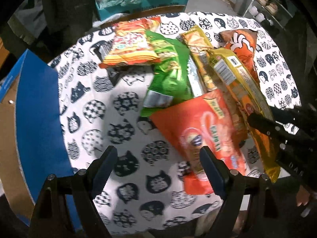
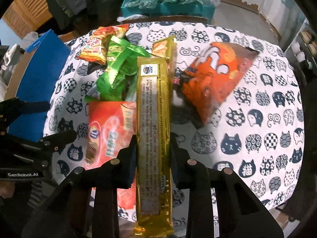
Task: Organize snacks
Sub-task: 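Grasp the orange bag with the left tool while the right tool grasps the gold wafer bar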
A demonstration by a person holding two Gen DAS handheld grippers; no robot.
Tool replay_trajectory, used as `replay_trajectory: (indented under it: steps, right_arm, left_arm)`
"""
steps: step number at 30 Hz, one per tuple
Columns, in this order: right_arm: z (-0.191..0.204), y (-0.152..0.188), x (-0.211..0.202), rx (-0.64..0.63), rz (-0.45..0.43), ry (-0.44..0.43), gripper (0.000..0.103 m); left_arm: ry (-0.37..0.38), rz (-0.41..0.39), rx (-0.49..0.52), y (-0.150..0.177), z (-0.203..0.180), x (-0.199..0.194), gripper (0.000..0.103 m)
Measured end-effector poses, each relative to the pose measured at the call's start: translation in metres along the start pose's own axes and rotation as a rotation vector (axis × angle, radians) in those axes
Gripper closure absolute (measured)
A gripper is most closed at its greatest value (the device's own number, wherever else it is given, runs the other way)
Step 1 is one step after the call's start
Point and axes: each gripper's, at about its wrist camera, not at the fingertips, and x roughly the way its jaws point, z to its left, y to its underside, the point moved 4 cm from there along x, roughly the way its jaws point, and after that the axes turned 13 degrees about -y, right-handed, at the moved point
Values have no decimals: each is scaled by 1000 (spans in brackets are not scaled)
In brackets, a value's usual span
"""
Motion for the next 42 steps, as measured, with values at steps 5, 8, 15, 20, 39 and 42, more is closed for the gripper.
replay_trajectory:
  steps: [5,8,15,20,39,42]
  right_arm:
    - [-22,12,-6,35,-9,12,75]
    - [-33,18,-4,48,-5,22,75]
    - [-47,27,-1,57,-9,5,75]
    - [-52,29,5,75,-6,-14,74]
    - [-51,25,26,66,31,1,71]
    - [-48,24,25,57,30,1,71]
  left_arm:
    - [17,54,-38,-1,-17,9,17]
    - [17,72,-56,-3,-28,13,17]
    - [35,116,-91,-10,-47,23,17]
    - [40,160,-96,-12,-64,41,15]
    - [193,174,-120,7,-55,49,71]
    - [170,148,-97,12,-46,37,73]
